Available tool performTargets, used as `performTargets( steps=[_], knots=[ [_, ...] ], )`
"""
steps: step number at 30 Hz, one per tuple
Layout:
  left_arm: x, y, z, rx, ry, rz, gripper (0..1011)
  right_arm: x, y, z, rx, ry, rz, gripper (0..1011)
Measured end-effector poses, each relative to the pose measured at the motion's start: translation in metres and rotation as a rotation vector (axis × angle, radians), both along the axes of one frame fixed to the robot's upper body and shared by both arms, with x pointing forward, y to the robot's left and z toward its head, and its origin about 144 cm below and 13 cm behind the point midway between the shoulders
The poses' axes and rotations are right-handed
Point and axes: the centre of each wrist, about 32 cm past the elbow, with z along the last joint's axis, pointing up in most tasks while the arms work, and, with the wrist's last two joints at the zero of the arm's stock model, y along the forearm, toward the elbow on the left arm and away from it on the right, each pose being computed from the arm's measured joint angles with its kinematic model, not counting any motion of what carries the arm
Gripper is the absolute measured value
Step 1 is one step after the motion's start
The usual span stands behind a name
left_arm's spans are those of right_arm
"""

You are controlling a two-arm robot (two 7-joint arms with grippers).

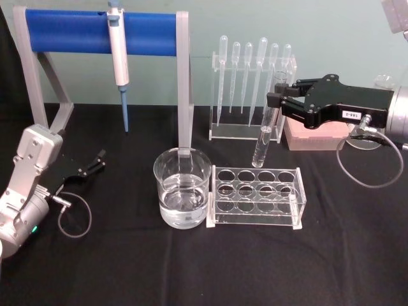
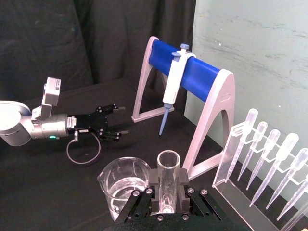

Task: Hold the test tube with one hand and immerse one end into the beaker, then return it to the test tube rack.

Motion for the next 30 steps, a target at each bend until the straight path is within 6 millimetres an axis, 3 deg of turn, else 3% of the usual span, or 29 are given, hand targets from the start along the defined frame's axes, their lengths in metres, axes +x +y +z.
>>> performTargets(
  steps=[30],
  knots=[
    [0.0,0.0,0.0,0.0,0.0,0.0,1000,0.0,0.0,0.0,0.0,0.0,0.0,222]
  ],
)
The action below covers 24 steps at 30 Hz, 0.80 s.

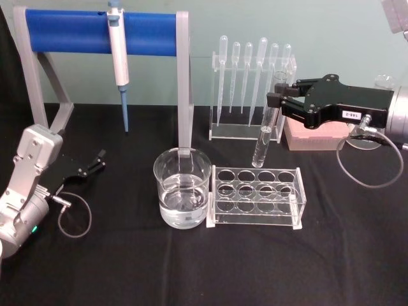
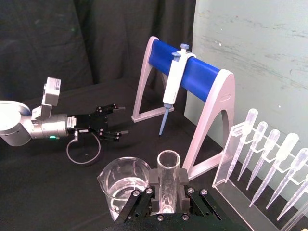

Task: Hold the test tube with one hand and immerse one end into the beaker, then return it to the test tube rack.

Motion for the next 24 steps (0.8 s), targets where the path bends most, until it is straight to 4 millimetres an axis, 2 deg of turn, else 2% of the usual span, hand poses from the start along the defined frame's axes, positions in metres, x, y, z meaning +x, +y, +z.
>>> performTargets(
  steps=[24],
  knots=[
    [0.0,0.0,0.0,0.0,0.0,0.0,1000,0.0,0.0,0.0,0.0,0.0,0.0,222]
  ],
)
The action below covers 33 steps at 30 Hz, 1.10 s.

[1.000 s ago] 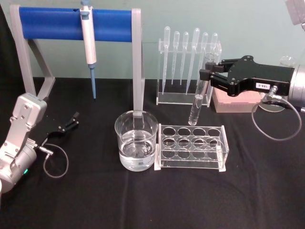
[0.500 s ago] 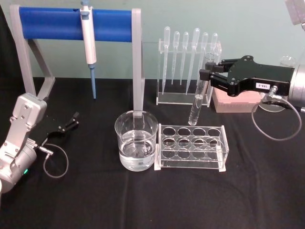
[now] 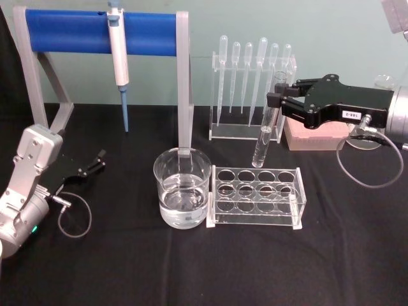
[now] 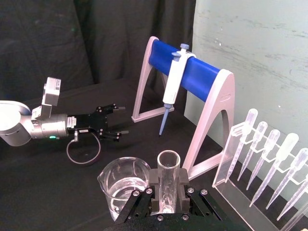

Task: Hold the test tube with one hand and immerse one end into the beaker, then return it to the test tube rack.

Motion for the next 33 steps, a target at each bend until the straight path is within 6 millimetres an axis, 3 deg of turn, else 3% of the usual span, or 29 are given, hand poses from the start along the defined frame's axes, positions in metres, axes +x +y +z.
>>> performTargets(
  steps=[33],
  knots=[
    [0.0,0.0,0.0,0.0,0.0,0.0,1000,0.0,0.0,0.0,0.0,0.0,0.0,222]
  ],
)
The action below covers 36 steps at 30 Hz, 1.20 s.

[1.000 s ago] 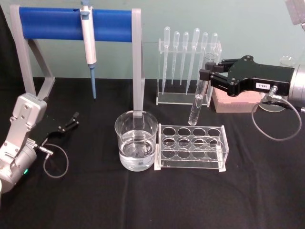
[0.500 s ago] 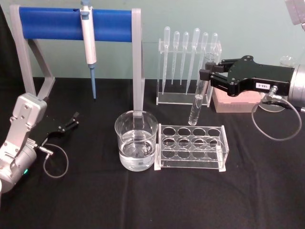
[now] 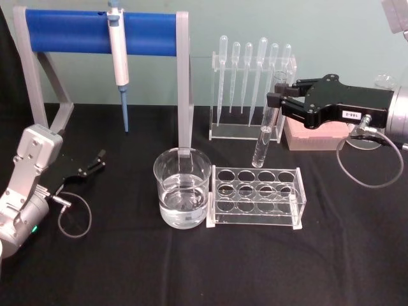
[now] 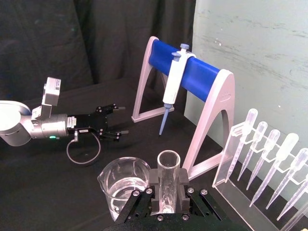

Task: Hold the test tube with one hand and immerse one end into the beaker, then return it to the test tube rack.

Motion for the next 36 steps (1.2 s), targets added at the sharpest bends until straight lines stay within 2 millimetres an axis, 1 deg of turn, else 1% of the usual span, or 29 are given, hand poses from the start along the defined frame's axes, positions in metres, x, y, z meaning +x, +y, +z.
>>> performTargets(
  steps=[29,36],
  knots=[
    [0.0,0.0,0.0,0.0,0.0,0.0,1000,0.0001,0.0001,0.0001,0.0,0.0,0.0,222],
    [0.0,0.0,0.0,0.0,0.0,0.0,1000,0.0024,0.0087,0.0086,-0.004,-0.02,0.025,222]
  ],
)
